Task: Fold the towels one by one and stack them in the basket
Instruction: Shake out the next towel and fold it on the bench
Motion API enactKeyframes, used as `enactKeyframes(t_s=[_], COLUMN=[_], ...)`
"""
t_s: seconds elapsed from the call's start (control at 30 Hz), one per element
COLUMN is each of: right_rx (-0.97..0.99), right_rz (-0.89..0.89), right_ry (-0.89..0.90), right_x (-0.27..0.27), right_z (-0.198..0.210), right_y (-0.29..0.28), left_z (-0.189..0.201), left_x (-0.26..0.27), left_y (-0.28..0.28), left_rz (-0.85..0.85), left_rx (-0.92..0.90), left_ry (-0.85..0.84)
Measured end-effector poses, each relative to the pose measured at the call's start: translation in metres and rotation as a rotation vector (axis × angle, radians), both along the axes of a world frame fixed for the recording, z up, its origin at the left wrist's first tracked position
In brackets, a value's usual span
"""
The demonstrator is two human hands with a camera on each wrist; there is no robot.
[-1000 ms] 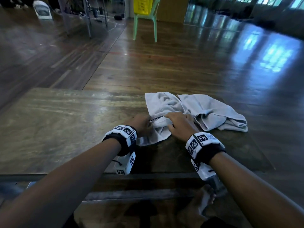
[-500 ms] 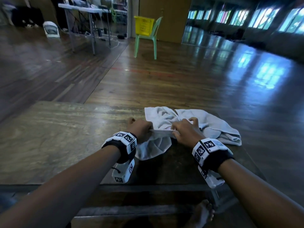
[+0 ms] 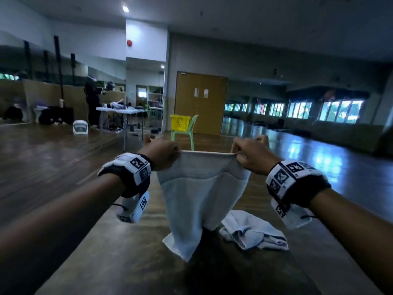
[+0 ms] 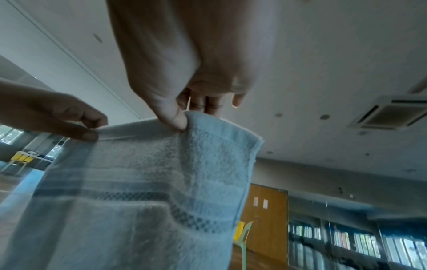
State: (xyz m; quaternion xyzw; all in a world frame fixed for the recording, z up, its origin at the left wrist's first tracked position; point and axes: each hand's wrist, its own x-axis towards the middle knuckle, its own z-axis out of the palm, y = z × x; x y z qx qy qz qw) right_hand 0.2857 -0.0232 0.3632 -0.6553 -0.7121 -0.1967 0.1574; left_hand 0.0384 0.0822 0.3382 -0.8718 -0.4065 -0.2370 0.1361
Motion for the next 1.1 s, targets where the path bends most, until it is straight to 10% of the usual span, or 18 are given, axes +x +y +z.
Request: enactKeyframes(t_s=[0.47, 1.1], right_rx=[0.328, 0.359], right_rz=[-0.06, 0.139], right_ry=[-0.131, 0.268], right_x=[-0.02, 0.001], right_z=[0.152, 0.179], right_y=[-0.115, -0.214], left_z=[0.18, 0.208], left_x=[-0.09, -0.141], left_y=[-0.098, -0.196], left_rz=[-0.105, -0.188], left_rx=[0.233, -0.062], left_ry=[-0.266, -0.375])
